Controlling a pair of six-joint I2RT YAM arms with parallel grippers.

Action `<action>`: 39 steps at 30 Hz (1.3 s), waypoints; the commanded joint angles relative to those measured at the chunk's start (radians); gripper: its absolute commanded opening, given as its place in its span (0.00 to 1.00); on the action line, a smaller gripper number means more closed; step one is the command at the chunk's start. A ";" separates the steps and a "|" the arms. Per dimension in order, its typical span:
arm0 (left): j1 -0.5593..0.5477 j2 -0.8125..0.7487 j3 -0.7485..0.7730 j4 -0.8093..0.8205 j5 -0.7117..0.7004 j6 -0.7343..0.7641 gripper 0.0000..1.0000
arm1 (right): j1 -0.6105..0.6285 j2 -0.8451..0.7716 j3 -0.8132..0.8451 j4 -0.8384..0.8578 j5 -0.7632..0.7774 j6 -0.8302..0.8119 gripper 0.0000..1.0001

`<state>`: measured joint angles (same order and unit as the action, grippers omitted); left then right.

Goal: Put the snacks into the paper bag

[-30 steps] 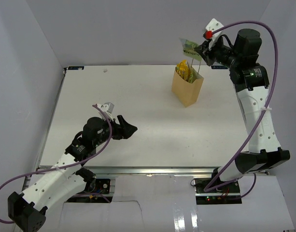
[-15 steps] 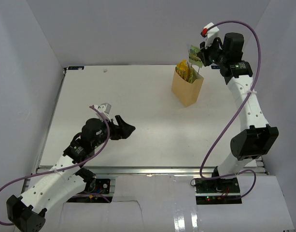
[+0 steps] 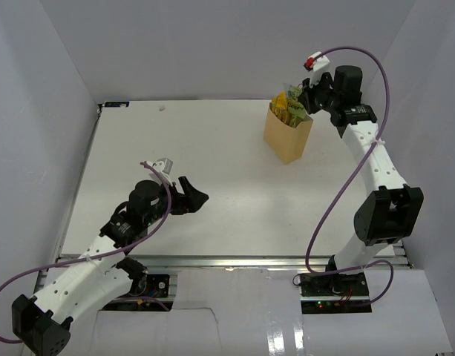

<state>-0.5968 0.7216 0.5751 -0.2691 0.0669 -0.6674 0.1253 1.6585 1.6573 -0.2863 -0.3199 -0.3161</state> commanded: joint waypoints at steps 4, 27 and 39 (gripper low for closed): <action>0.005 0.010 0.017 0.010 0.007 -0.003 0.89 | 0.000 0.004 -0.031 0.076 -0.016 0.078 0.08; 0.005 0.030 0.019 0.025 0.011 -0.008 0.90 | 0.000 0.009 -0.157 0.036 -0.016 0.151 0.38; 0.005 -0.020 0.111 0.080 -0.015 -0.015 0.98 | -0.004 -0.265 -0.124 -0.112 -0.039 -0.009 0.90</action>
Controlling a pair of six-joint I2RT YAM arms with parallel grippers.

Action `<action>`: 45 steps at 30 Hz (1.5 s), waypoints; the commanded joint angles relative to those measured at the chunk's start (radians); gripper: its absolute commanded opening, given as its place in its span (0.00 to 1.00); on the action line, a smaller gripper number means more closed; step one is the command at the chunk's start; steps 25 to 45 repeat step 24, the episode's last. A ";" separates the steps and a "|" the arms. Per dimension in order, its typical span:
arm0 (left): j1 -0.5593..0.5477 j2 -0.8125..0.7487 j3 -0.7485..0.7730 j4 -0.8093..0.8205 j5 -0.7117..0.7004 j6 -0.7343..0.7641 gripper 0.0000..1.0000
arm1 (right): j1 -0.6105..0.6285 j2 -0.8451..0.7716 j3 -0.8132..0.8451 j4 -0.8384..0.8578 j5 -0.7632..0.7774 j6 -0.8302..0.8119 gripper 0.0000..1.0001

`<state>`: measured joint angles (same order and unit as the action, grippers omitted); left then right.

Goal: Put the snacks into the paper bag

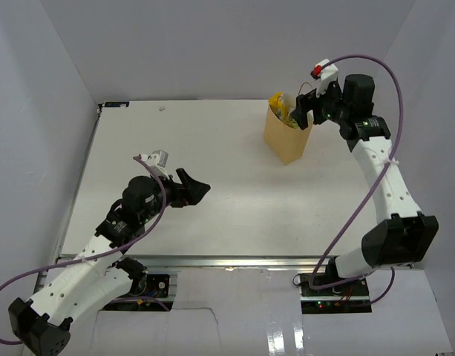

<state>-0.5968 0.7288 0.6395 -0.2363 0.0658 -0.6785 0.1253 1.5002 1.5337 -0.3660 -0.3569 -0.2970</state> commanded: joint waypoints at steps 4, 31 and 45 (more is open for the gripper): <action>0.005 -0.046 0.057 0.052 -0.018 -0.018 0.98 | -0.007 -0.227 -0.134 -0.089 0.046 0.030 0.90; 0.005 -0.038 0.152 -0.084 -0.086 0.036 0.98 | -0.007 -0.546 -0.455 -0.133 0.283 0.130 0.90; 0.005 -0.038 0.152 -0.084 -0.086 0.036 0.98 | -0.007 -0.546 -0.455 -0.133 0.283 0.130 0.90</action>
